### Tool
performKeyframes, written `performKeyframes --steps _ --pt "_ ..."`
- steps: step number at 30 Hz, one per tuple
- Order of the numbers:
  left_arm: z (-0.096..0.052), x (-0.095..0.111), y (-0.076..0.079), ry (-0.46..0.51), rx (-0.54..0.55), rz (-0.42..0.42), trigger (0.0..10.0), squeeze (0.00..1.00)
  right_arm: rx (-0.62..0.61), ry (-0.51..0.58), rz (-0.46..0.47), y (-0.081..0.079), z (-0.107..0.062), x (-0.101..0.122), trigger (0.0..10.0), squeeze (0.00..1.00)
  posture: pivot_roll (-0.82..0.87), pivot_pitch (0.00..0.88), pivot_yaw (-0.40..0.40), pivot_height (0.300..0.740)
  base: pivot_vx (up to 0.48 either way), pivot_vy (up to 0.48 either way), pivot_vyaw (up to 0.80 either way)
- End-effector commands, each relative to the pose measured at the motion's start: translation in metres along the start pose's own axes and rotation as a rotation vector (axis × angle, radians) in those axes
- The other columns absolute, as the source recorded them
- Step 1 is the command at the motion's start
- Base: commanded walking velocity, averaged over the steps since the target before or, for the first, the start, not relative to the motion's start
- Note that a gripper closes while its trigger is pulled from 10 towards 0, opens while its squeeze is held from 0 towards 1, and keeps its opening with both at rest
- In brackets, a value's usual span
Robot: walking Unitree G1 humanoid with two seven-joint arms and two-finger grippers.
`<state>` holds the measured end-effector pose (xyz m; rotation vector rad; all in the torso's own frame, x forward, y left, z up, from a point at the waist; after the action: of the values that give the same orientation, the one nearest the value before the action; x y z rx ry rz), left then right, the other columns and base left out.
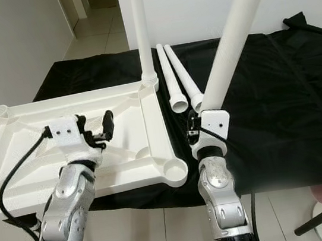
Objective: Building children table
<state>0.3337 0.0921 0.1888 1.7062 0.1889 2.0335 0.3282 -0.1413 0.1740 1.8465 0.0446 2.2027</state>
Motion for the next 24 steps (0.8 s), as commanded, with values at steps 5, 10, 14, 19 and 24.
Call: performKeyframes --steps 5,10,14,19,24 --pt "-0.008 -0.006 -0.016 0.01 0.1 -0.016 10.0 0.0 0.014 -0.024 -0.014 -0.004 -0.008 -0.007 10.0 0.0 -0.02 0.0 0.031 0.74 0.0 0.0 0.0" --pt "-0.014 -0.019 -0.028 -0.026 0.164 -0.006 10.0 0.0 0.032 -0.039 -0.015 -0.01 -0.014 -0.015 10.0 0.0 -0.01 0.0 0.037 0.74 0.0 0.0 0.0" --pt "-0.014 -0.021 -0.027 -0.024 0.159 0.004 10.0 0.0 0.031 -0.041 -0.01 -0.012 -0.015 -0.016 10.0 0.0 -0.01 0.003 0.045 0.74 0.0 0.0 0.0" --pt "-0.016 -0.025 -0.027 -0.036 0.143 0.021 10.0 0.0 0.034 -0.046 -0.013 -0.012 -0.016 -0.018 10.0 0.0 -0.02 0.0 0.049 0.74 0.0 0.0 0.0" --pt "-0.016 -0.026 -0.023 -0.044 0.117 0.023 10.0 0.0 0.029 -0.052 -0.03 -0.01 -0.017 -0.02 10.0 0.0 -0.02 0.002 0.053 0.74 0.0 0.0 0.0"
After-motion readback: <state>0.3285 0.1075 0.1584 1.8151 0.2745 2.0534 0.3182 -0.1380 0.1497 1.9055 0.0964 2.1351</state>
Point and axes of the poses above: a point about 5 cm out from each wrist's last joint towards the gripper, its own z axis pointing out of the wrist towards the gripper, its own x axis along the axis of the wrist's last joint, y = z × x, the point moved 5 cm from there along z, pointing out of the wrist towards the gripper, and after that the axes turned 14 degrees about -z, right-handed, at the moved point
